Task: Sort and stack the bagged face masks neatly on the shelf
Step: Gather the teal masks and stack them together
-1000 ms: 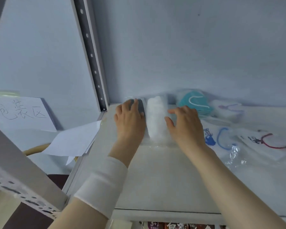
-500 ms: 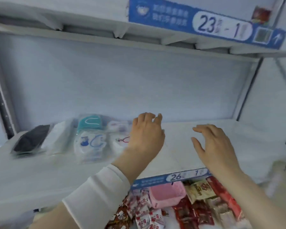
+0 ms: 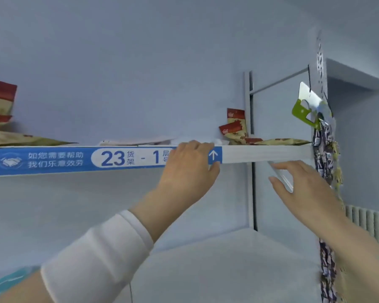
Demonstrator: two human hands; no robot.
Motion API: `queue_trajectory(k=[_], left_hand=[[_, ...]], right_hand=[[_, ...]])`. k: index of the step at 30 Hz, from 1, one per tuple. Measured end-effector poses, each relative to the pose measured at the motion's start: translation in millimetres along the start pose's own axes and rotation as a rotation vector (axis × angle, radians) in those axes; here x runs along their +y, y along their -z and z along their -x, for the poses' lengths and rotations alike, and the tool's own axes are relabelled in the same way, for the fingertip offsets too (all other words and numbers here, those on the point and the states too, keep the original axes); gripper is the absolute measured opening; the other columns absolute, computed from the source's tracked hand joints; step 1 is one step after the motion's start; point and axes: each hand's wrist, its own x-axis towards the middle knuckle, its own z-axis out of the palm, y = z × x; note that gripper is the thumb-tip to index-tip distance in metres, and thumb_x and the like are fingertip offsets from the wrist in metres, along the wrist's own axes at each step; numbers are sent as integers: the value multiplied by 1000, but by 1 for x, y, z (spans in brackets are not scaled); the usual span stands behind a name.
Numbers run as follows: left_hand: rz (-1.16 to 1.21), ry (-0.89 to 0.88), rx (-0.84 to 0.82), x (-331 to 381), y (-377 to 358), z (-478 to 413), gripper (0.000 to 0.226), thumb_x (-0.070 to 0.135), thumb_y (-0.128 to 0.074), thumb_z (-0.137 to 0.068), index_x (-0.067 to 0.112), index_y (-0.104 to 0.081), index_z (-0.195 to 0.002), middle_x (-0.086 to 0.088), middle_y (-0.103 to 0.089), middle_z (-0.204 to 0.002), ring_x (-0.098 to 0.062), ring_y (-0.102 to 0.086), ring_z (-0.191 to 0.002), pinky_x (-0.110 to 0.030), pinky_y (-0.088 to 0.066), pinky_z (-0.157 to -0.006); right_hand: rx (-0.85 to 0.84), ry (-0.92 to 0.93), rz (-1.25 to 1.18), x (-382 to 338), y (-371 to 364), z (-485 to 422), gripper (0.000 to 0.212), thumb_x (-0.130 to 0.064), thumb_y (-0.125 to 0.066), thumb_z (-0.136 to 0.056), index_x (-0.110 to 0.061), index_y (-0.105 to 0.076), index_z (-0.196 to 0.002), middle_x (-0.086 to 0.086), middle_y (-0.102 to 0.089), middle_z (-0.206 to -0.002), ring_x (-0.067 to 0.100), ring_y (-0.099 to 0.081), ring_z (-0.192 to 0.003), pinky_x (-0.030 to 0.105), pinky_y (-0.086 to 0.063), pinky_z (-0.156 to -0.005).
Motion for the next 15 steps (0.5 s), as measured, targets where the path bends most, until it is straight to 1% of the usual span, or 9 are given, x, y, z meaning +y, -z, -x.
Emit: queue_trajectory(k=[2, 4, 7, 9, 12, 13, 15], left_hand=[[-45, 35, 14, -10, 1, -28, 50, 37, -41, -98, 22, -34, -145, -2, -45, -141, -22, -38, -130, -31, -27, -105], [-38, 97, 13, -23, 2, -53, 50, 38, -42, -98, 22, -34, -145, -2, -44, -142, -22, -39, -131, -33, -28, -106], [-1, 194, -9, -46, 3, -95, 52, 42, -42, -97, 21, -35, -144, -3, -45, -142, -24, -40, -130, -37, -31, -109], [7, 247, 4, -55, 3, -127, 53, 45, -40, -97, 20, -35, -144, -4, -45, -143, -25, -40, -130, -39, -31, -109], [-14, 289, 34, -64, -8, -176, 53, 45, -36, -98, 18, -35, -144, -5, -45, -142, -27, -40, -130, -39, -31, -109], [-35, 297, 31, -67, -14, -192, 53, 46, -35, -99, 18, -35, -144, -5, -46, -141, -27, -40, -130, -39, -31, -109], [-94, 319, 19, -76, -31, -220, 54, 48, -33, -98, 17, -34, -143, -5, -46, -141, -28, -40, -130, -40, -31, -109]], right_hand=[[47, 49, -32, 5, -6, -40, 31, -24, -56, -90, -10, -58, -118, 9, -58, -119, 27, -50, -113, 36, -38, -91], [66, 65, -68, 6, -18, -80, 33, -28, -54, -91, -11, -57, -120, 8, -58, -120, 25, -51, -113, 34, -38, -90], [12, 41, -163, 7, -43, -138, 39, -35, -53, -92, -14, -53, -124, 2, -56, -126, 19, -50, -117, 28, -37, -89], [-85, 26, -242, 15, -64, -176, 46, -41, -52, -91, -14, -49, -128, 0, -54, -130, 16, -50, -118, 26, -36, -90], [-251, 5, -315, 26, -96, -226, 61, -54, -51, -86, -17, -42, -133, 0, -53, -133, 16, -51, -117, 26, -38, -89], [-331, 13, -322, 30, -108, -240, 66, -58, -52, -84, -19, -39, -136, 0, -50, -135, 16, -50, -119, 26, -38, -91], [-543, 72, -329, 38, -131, -266, 78, -64, -53, -79, -23, -30, -142, -1, -42, -143, 15, -44, -126, 28, -34, -102]])
